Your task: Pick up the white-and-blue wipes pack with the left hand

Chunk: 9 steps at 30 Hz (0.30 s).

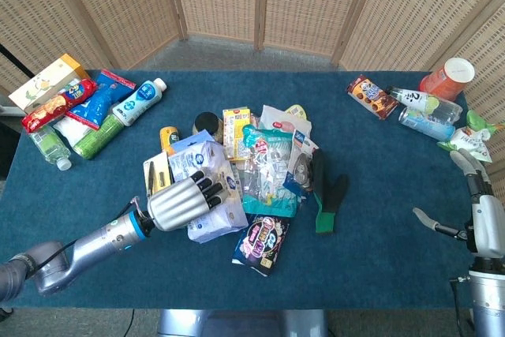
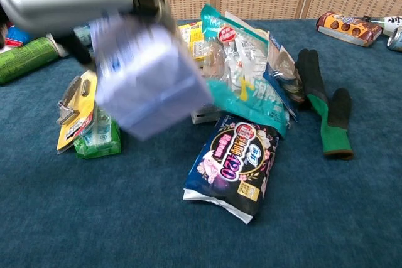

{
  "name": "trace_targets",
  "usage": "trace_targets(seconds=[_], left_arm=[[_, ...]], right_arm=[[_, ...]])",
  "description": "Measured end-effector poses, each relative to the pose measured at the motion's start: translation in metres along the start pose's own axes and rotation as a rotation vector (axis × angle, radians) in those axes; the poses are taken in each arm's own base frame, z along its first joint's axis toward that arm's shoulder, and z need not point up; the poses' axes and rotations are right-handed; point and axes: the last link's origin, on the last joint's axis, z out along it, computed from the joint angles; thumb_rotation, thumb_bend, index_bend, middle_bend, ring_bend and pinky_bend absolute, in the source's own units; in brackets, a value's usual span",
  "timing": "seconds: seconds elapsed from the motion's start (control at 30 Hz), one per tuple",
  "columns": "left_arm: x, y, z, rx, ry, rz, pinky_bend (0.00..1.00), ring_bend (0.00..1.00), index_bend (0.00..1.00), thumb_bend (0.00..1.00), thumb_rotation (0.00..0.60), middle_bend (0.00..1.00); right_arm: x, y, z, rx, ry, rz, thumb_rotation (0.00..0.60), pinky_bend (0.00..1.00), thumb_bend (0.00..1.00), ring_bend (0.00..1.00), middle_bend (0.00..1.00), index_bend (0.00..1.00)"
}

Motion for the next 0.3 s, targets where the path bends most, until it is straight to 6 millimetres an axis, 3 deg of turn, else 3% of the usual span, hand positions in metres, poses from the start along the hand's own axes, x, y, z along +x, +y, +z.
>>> trace_targets(seconds=[0.23,0.3], left_arm=[[0.068,-0.048,-0.002,0.121,0.219,0.060,0.93,0.94,0.86,0.00,0.600,0.88],[0.077,-0.054,-0.001,0.145,0.246,0.055,0.93,0.94,0.86,0.00,0.600,0.88]], right_arm=[[-0.001,-0.002,-0.001,0.005,-0.003,0.002,0.600,0.00,0.04,0.00,0.00,0.11],[-0.001,-0.003,-0.001,0.010,-0.003,0.001,0.600,0.00,0.04,0.00,0.00,0.11]])
